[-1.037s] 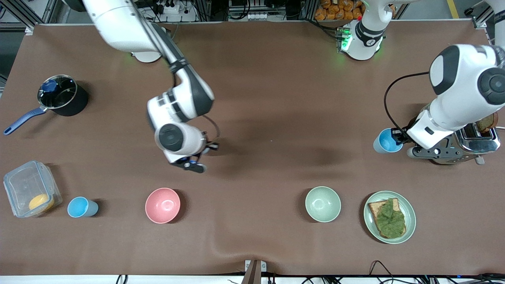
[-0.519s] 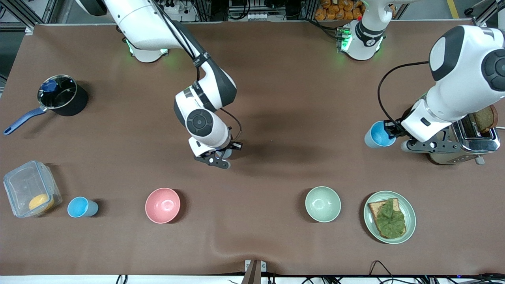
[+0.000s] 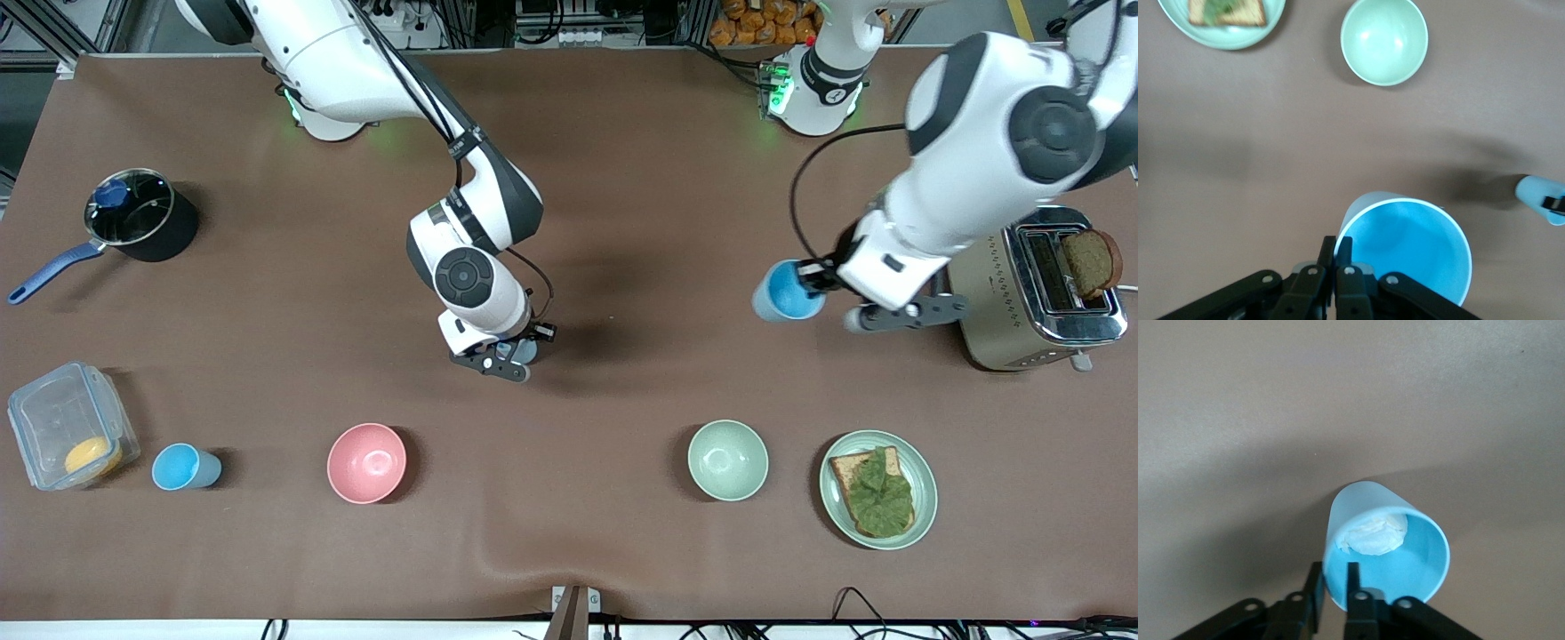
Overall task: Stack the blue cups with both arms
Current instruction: 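Carry both blue cups toward the table middle with both grippers, then set the right cup down and open the right gripper while the left gripper approaches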
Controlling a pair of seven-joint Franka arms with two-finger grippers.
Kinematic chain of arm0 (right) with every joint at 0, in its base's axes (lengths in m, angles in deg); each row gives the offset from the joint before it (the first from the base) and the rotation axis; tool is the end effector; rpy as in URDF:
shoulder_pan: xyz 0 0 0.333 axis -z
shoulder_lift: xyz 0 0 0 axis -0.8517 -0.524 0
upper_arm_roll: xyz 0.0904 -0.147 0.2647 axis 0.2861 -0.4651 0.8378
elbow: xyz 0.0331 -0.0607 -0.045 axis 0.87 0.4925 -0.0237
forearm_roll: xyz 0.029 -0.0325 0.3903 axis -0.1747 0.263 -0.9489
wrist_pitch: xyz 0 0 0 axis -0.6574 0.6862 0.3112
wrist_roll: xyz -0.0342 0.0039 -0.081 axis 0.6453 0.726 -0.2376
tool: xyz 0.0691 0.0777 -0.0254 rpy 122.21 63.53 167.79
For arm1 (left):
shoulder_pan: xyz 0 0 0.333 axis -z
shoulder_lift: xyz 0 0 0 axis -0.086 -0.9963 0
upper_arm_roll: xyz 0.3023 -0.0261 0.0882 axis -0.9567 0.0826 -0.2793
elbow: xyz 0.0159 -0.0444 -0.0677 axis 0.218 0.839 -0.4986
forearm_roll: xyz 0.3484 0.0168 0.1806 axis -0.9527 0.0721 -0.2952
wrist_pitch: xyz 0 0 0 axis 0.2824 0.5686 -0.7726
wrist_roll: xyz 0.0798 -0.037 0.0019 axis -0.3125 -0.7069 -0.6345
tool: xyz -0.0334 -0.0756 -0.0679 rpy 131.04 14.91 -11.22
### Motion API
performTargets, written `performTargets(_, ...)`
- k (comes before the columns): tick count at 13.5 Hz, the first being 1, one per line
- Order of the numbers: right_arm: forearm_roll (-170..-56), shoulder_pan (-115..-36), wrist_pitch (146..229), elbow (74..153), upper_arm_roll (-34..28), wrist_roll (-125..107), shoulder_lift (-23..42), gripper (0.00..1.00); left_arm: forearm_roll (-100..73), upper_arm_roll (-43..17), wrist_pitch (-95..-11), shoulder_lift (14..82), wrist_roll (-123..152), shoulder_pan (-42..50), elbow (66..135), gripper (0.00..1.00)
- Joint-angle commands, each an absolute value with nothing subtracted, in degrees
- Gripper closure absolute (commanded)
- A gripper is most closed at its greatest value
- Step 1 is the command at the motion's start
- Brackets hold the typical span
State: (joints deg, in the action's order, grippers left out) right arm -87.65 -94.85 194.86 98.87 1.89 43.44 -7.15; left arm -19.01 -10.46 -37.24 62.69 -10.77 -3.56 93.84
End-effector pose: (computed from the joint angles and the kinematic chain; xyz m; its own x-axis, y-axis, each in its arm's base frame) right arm 0.5742 0.4271 0.2629 0.9425 -0.3009 -0.1453 -0.3141 -0.9462 -0.0774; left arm 0.5743 -0.2226 0.5128 0.9793 0.1806 -0.0918 0.1890 -0.9775 0.0931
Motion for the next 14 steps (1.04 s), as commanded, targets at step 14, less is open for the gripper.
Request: performTargets(14, -83.09, -67.56, 160.40, 94.61, 0.47, 7.82, 3.91, 0.00, -21.45, -10.45, -56.55, 43.04, -43.87, 17.55, 79.25, 1.00)
